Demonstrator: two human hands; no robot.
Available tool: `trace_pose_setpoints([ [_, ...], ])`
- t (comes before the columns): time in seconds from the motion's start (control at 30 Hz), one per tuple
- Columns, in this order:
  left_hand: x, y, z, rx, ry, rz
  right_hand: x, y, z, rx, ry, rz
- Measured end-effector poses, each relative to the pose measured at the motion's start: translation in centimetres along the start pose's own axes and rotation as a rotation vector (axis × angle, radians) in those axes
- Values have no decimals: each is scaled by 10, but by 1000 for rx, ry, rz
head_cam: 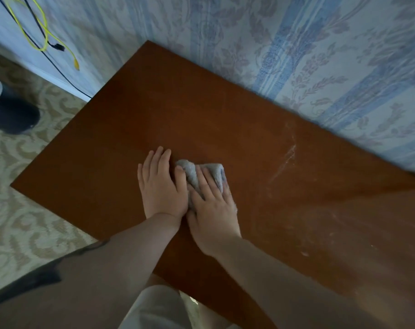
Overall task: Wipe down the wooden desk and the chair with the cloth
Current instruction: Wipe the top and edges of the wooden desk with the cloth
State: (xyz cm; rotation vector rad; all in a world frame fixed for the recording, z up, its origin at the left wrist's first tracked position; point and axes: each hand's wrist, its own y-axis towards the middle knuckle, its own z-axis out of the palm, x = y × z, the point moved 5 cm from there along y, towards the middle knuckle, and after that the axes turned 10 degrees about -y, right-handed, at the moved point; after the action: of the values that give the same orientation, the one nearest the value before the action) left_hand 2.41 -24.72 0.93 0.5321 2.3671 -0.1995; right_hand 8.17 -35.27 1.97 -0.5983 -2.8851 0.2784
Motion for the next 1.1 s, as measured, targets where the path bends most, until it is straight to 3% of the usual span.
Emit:
trace_pose_setpoints([
  [0.07,0,-2,-2,15,5,-3,-12,20,-11,50,-126,-211],
  [0.13,-1,-1,-3,25,-10,-18,-37,46,-14,114,-129,-258],
  [0.17,-1,3,-5,16,-37,-41,-51,57,-17,105,-77,-150],
  [0.27,-3,26,-13,-2,-133,-101,-58,57,-17,-136,88,366],
  [0.33,-4,49,-15,20,-155,-46,-28,49,-9,-114,96,463],
  [0.47,-4,97,-5,113,-92,144,-5,76,-19,18,34,-2],
  [0.53,-11,118,1,159,-57,239,-36,105,-26,97,7,-67],
  [0.57,-15,127,4,180,-41,272,-57,114,-31,109,45,38],
  [0.67,-26,146,17,233,-37,347,-95,112,-34,-116,182,537],
  [0.73,-30,153,26,259,-41,390,-70,108,-27,-145,145,651],
  [0.83,-27,156,34,248,-16,383,-29,125,-26,-68,117,384],
  [0.93,-26,157,32,232,1,355,-59,156,-40,35,20,109],
  [1.0,-27,156,33,245,27,358,-96,163,-46,36,89,247],
  [1.1,-28,155,35,250,48,361,-108,145,-38,-153,190,693],
])
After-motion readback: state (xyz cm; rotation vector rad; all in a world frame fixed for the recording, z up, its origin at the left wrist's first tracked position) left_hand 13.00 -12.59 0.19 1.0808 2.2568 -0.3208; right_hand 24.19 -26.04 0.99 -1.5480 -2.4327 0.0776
